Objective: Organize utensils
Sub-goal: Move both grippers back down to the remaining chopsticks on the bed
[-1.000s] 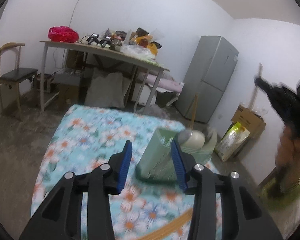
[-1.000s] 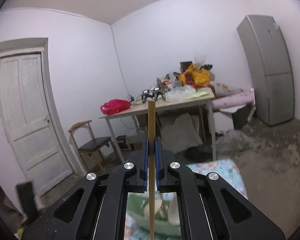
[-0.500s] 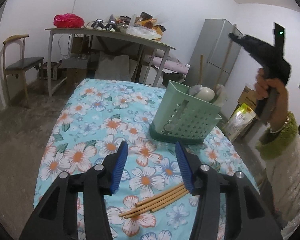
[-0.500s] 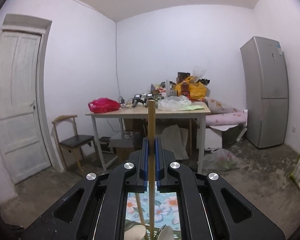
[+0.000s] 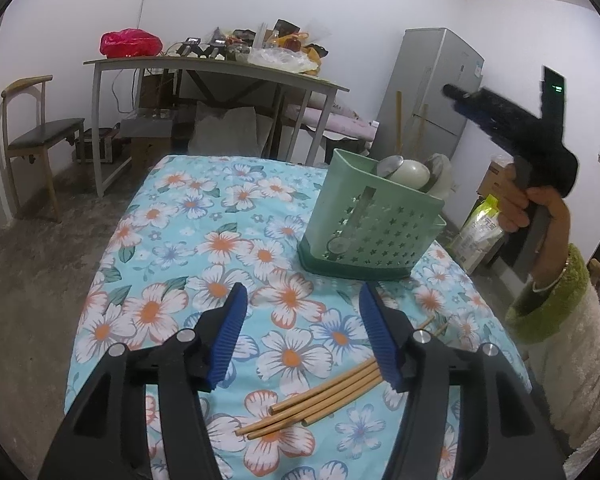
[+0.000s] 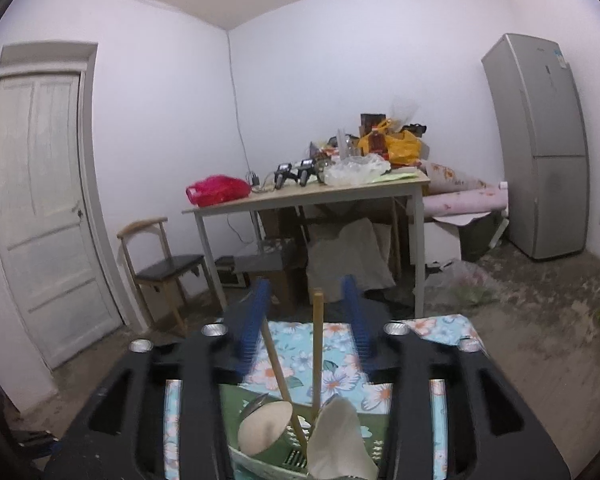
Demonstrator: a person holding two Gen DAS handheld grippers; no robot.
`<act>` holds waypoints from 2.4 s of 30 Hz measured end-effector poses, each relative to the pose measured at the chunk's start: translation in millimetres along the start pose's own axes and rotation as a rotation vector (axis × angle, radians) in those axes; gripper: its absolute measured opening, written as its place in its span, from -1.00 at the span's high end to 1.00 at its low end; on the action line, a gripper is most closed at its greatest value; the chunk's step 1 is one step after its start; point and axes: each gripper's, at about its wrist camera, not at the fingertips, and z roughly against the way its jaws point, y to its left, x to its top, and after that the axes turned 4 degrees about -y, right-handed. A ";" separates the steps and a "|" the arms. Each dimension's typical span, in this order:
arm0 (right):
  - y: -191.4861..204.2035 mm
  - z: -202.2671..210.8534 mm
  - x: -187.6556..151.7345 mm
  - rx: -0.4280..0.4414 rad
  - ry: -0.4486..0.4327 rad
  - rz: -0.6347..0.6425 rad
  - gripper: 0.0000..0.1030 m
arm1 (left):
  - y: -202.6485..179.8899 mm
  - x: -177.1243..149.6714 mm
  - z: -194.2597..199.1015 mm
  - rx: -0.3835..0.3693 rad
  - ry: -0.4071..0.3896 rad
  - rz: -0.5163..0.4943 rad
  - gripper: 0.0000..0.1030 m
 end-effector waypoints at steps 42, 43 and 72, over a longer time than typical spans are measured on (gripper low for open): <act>4.3 24.0 -261.4 0.100 0.794 -1.100 0.84 | 36.9 -49.1 -5.8 0.035 0.197 0.117 0.54; 4.3 23.8 -262.5 0.099 0.790 -1.112 0.85 | 36.7 -49.3 -5.8 0.034 0.197 0.117 0.54; -26.0 52.5 -249.5 0.070 0.830 -1.176 0.55 | 34.2 -51.6 -7.3 0.021 0.203 0.116 0.55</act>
